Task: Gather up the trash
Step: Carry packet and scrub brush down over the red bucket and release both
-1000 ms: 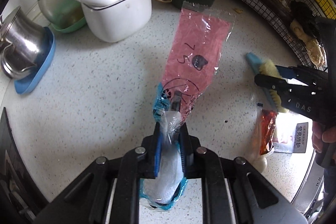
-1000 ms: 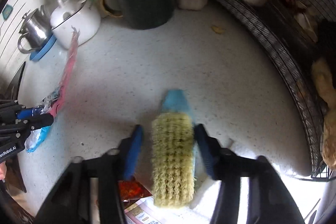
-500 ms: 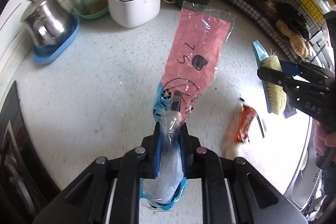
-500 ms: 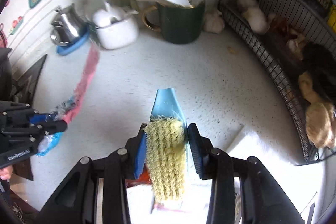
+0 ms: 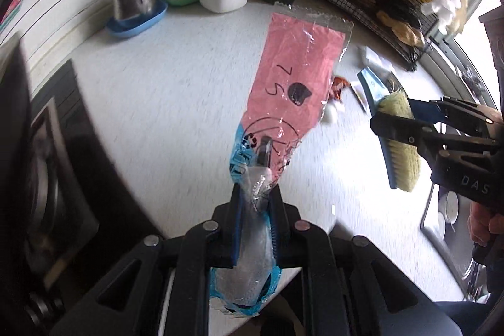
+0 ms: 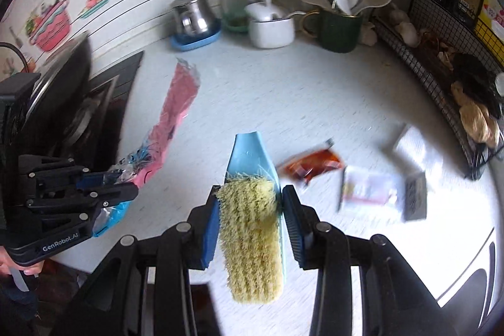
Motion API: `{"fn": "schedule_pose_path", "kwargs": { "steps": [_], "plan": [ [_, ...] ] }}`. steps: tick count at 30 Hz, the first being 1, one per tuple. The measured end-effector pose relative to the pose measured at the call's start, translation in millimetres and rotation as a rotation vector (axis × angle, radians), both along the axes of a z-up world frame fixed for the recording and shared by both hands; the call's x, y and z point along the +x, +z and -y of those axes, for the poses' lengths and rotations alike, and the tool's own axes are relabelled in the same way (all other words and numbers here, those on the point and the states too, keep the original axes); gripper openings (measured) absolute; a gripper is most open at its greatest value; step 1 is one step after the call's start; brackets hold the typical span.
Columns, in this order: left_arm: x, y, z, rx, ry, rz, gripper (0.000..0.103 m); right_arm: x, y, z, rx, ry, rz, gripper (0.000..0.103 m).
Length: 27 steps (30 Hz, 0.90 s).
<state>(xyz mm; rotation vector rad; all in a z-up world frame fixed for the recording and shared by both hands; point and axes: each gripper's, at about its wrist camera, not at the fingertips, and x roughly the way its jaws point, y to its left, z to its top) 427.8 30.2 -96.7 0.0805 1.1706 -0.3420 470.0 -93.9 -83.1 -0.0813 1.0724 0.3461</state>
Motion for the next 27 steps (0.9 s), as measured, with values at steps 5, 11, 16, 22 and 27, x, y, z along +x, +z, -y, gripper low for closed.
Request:
{"fn": "schedule_pose_path", "kwargs": {
  "steps": [5, 11, 16, 22, 27],
  "plan": [
    [-79.8, 7.1, -34.9, 0.02, 0.038, 0.043, 0.014, -74.3, 4.7, -35.0, 0.017, 0.056, 0.018, 0.035],
    [-165.4, 2.0, -79.4, 0.019, 0.088, 0.039, 0.014, -162.5, 1.1, -80.2, 0.042, 0.115, 0.005, 0.035],
    [-222.6, -16.8, -112.6, 0.006, 0.136, -0.017, 0.014, -212.2, -12.3, -114.0, 0.041, 0.161, -0.032, 0.035],
    [-268.0, -51.6, -142.0, -0.016, 0.209, -0.098, 0.014, -250.3, -44.2, -148.4, 0.028, 0.23, -0.114, 0.035],
    [-294.3, -98.4, -152.7, -0.073, 0.237, -0.168, 0.014, -268.6, -82.0, -169.9, 0.016, 0.304, -0.163, 0.035]
  ]
}}
